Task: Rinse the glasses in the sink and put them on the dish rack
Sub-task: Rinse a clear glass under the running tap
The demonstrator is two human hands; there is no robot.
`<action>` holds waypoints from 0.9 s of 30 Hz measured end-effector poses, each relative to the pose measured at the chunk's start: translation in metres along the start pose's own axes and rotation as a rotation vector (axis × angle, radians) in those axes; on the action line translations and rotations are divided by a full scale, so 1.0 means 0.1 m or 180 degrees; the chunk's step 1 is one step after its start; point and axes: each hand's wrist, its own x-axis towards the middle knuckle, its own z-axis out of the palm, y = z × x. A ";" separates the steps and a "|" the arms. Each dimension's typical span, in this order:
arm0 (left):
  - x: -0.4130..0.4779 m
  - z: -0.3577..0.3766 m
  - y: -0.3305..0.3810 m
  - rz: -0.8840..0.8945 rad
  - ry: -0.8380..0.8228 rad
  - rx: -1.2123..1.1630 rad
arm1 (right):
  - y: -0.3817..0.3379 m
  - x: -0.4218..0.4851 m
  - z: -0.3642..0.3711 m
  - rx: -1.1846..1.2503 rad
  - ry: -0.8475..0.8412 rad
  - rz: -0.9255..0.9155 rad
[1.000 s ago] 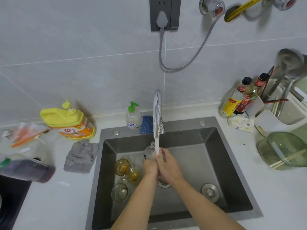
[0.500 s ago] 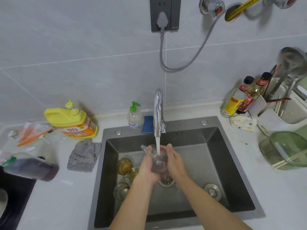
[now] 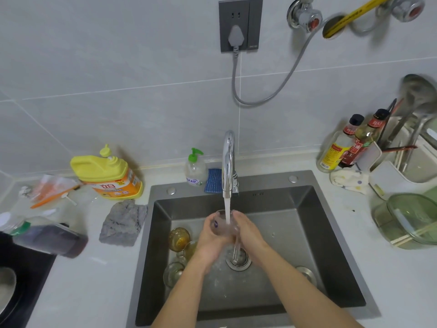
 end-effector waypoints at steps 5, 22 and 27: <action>-0.03 0.04 0.06 0.0341 0.0090 0.0558 | -0.09 0.04 -0.05 -0.0965 0.0121 -0.0810; -0.07 0.02 0.14 -0.0102 -0.0109 0.0643 | -0.52 0.26 -0.12 -0.1796 0.0259 -0.0776; -0.09 -0.06 0.11 -0.0531 -0.0203 0.0489 | -0.60 0.34 -0.14 -0.2266 0.0292 -0.0990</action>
